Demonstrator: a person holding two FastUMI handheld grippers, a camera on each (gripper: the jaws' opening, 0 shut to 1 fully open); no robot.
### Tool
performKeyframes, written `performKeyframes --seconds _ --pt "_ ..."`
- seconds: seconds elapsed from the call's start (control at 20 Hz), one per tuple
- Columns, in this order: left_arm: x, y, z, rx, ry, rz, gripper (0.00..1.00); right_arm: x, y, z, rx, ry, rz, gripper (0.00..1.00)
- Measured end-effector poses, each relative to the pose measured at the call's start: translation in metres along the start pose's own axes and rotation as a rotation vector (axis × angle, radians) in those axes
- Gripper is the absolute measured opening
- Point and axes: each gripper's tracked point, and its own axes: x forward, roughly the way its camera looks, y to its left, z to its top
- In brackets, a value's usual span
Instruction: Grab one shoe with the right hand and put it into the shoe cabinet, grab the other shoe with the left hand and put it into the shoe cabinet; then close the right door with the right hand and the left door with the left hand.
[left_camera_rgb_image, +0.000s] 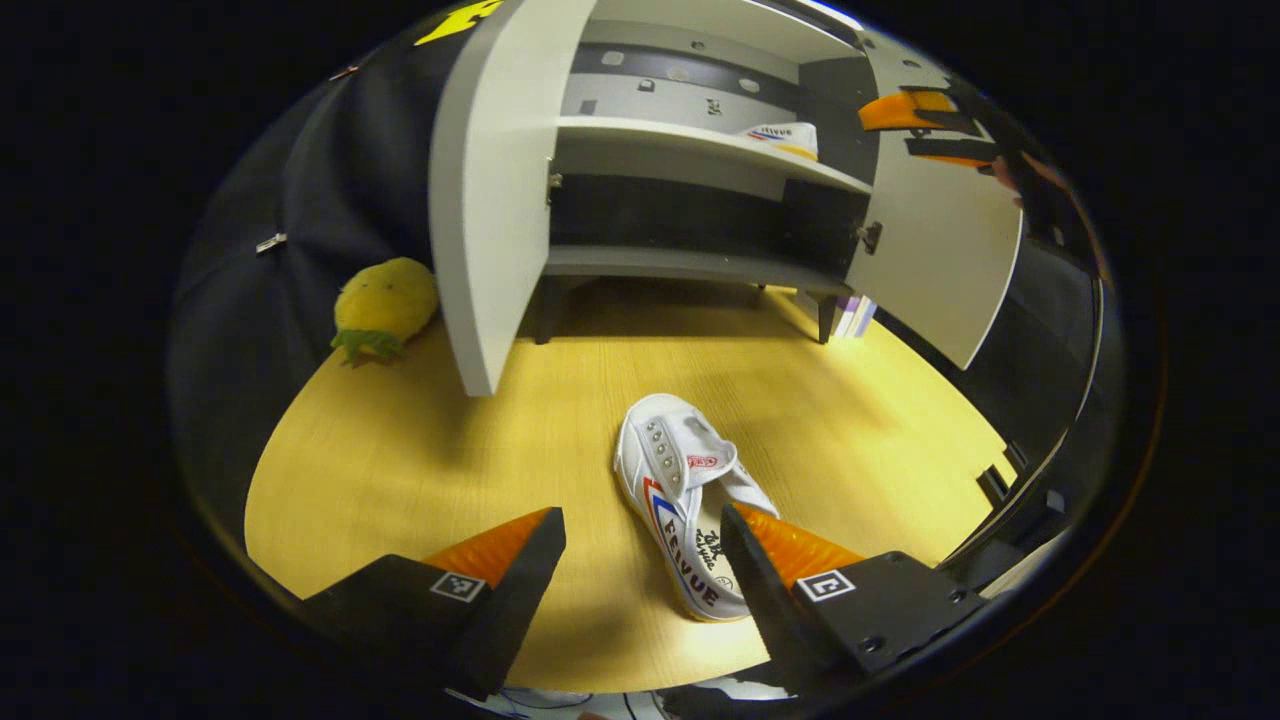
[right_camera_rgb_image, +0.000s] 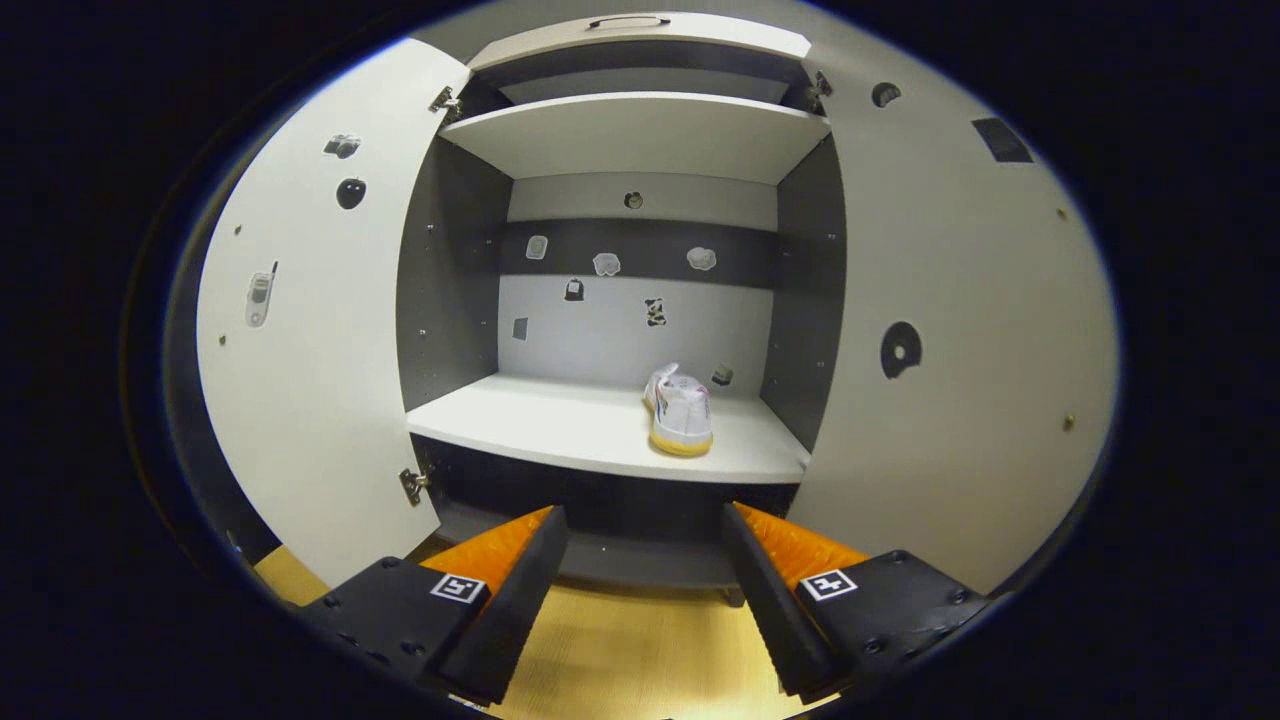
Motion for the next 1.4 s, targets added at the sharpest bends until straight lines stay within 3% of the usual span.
performKeyframes --seconds 0.35,0.45,0.5,0.65,0.75,0.8,0.85,1.15,1.4 --pt "0.063 -0.004 -0.008 0.082 0.086 0.0 0.91 -0.091 -0.031 -0.086 0.038 0.12 -0.085 0.98" --pt "0.077 -0.007 -0.007 0.106 0.116 0.015 0.74 -0.103 -0.035 -0.102 0.059 0.171 -0.094 0.98" --pt "0.081 -0.009 -0.008 0.113 0.133 0.027 0.6 -0.106 -0.037 -0.105 0.069 0.178 -0.097 0.98" --pt "0.088 0.001 -0.008 0.158 0.15 0.11 0.45 -0.112 -0.041 -0.1 0.067 0.152 -0.103 0.99" --pt "0.089 0.014 -0.007 0.154 0.16 0.178 0.28 -0.112 -0.042 -0.099 0.057 0.141 -0.098 0.98" --pt "0.089 0.019 -0.009 0.136 0.174 0.195 0.1 -0.112 -0.042 -0.101 0.057 0.144 -0.092 0.99" --pt "0.088 0.016 -0.006 0.124 0.161 0.184 0.05 -0.111 -0.041 -0.104 0.058 0.153 -0.083 0.99" --pt "0.067 0.001 0.017 0.099 0.115 0.173 0.05 -0.112 -0.052 -0.107 0.059 0.147 -0.065 0.99" --pt "0.034 -0.026 0.096 0.028 0.0 0.157 0.05 -0.12 -0.063 -0.111 0.079 0.141 -0.053 0.98"
